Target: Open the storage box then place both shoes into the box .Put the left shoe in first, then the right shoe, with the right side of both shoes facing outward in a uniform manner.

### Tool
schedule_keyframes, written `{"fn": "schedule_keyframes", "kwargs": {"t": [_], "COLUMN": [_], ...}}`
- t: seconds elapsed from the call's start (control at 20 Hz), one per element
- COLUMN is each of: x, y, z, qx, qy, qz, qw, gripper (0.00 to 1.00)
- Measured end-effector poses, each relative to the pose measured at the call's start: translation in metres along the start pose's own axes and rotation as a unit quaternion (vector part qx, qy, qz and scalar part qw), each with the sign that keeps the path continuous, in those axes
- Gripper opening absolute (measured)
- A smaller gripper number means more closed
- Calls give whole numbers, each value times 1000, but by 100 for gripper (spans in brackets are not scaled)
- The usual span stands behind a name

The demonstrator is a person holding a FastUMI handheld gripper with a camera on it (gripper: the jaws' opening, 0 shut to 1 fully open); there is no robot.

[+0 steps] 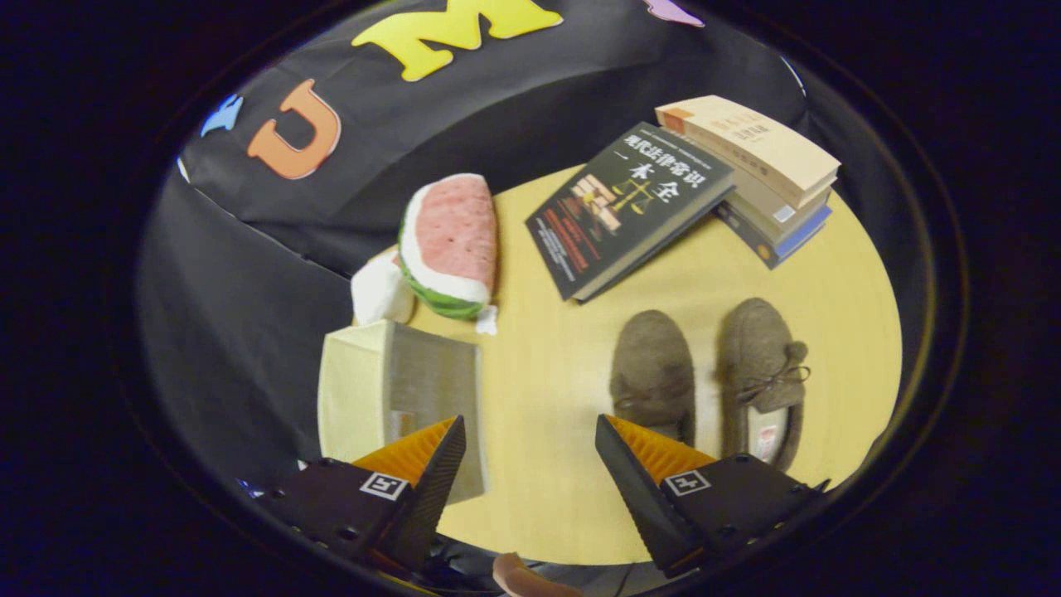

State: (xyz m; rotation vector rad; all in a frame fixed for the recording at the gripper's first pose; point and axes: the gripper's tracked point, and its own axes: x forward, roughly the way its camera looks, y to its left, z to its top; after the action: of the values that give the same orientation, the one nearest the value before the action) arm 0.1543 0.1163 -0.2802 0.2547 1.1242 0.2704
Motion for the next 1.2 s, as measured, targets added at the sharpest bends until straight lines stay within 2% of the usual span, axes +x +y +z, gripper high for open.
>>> {"fn": "schedule_keyframes", "kwargs": {"t": [0.15,0.35,0.6,0.7,0.75,0.8,0.9,0.95,1.1,1.2], "x": [20,37,55,62,60,61,67,69,73,74], "y": [-47,-85,-103,-111,-125,-134,-132,-131,-123,-123], "z": [-7,-15,-31,-37,-40,-40,-43,-42,-46,-46], "qx": [-47,-92,-97,-81,-78,-73,-51,-51,-44,-37], "qy": [7,17,37,46,52,52,52,46,49,53], "qz": [-58,-112,-125,-137,-166,-178,-158,-146,-120,-121], "qw": [997,989,987,986,982,980,985,987,991,991], "gripper": [95,95,86,73,66,58,43,43,22,8]}}
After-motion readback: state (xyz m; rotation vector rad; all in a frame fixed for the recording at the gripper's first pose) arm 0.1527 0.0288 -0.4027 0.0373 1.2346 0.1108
